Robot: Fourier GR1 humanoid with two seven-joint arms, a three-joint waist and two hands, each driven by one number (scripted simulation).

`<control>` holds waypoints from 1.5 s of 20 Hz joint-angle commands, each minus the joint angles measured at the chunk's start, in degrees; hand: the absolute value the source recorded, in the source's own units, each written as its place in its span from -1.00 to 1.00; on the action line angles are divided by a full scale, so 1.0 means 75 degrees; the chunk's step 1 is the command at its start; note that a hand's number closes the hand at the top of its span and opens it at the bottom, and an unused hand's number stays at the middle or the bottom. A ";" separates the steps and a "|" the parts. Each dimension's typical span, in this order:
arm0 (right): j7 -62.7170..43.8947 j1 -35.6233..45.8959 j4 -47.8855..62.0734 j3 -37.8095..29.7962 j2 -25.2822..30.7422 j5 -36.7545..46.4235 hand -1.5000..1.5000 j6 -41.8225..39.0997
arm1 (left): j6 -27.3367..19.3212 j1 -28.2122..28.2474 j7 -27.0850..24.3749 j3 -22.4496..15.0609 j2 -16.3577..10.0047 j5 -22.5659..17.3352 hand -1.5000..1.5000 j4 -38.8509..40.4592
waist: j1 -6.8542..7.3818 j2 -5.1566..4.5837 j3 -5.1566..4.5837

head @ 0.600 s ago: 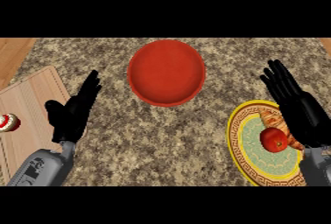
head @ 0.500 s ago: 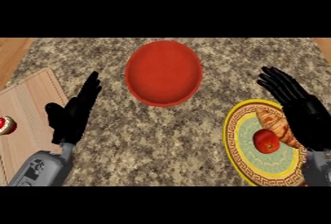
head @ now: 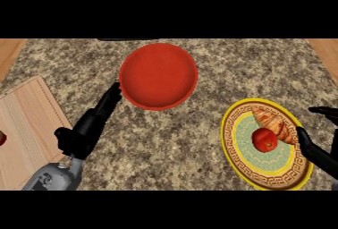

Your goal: Pick the tomato from the plate and place it in the bowl

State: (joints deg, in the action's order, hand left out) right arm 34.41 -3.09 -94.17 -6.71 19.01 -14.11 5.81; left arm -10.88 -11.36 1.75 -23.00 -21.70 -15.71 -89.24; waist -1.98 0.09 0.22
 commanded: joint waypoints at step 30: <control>-0.6222 -0.2046 -0.3178 0.1749 0.2378 0.6123 -1.00 -0.1782 | 0.1277 0.0228 0.0078 0.0748 -0.0071 0.0010 0.00 -0.0363 | 0.0263 -0.0010 -0.0030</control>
State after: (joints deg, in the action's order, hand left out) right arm -9.95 -19.22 -118.81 3.73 39.43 27.81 -6.35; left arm -4.81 -8.89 1.05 -21.81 -19.91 -13.70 -91.29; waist -0.07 0.05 -0.11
